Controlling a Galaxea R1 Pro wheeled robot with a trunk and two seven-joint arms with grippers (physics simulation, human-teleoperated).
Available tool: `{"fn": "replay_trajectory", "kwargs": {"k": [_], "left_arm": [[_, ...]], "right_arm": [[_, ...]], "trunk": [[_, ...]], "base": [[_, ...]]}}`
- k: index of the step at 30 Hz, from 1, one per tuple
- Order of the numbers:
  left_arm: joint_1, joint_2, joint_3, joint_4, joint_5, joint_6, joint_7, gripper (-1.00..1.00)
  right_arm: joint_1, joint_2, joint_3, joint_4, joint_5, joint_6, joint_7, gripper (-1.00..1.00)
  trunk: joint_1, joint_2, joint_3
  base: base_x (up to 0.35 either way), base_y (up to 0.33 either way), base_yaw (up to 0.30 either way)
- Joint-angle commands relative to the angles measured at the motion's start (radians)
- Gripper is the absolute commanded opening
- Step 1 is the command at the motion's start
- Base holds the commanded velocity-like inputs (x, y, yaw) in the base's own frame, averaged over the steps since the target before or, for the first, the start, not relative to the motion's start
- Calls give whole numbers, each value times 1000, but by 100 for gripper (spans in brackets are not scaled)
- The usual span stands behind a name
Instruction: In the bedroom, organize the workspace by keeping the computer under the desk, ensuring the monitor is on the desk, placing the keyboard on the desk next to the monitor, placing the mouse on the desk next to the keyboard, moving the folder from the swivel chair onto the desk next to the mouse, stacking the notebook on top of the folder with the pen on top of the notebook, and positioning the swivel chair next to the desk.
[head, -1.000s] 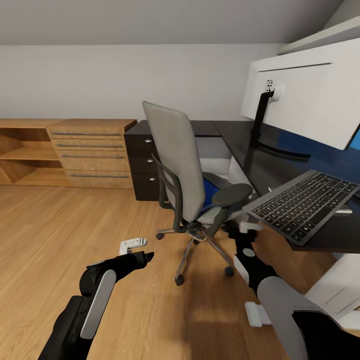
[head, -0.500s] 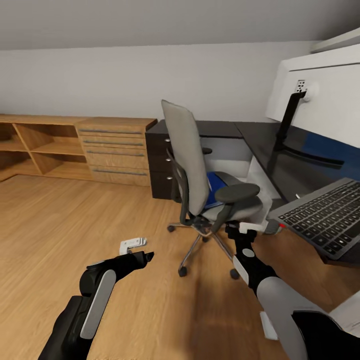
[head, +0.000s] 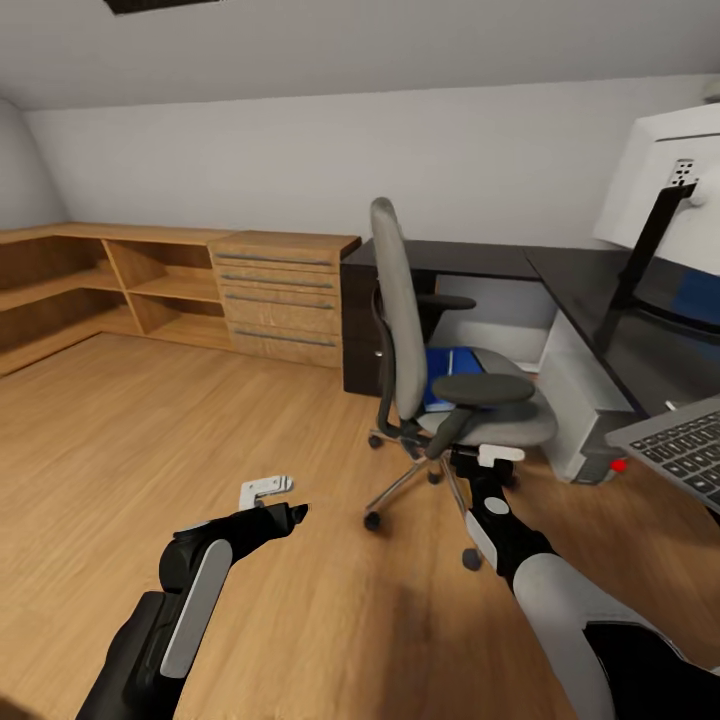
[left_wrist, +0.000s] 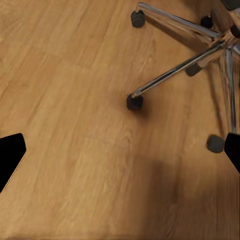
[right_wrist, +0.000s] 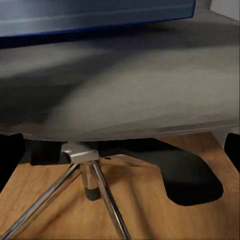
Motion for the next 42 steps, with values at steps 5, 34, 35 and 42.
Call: {"fn": "replay_trajectory", "kwargs": {"k": [5,34,35,42], "left_arm": [[-1,0,-1,0,10,3,10,100],[-1,0,-1,1,10,4,8,100],[-1,0,-1,1,10,4,8,100],[-1,0,-1,1,10,5,10,100]], "right_arm": [[-1,1,-2,0,4,-3,-1,100],[1,-2,-3,-6,4,-3,0,100],[1,-2,-4,-7,4,-3,0,100],[1,-4,-4,-7,4,-3,0,100]], "trunk": [[0,0,-1],[0,0,-1],[0,0,-1],[0,0,1]], "base": [[0,0,254],[0,0,200],[0,0,3],[-126,50,1]]}}
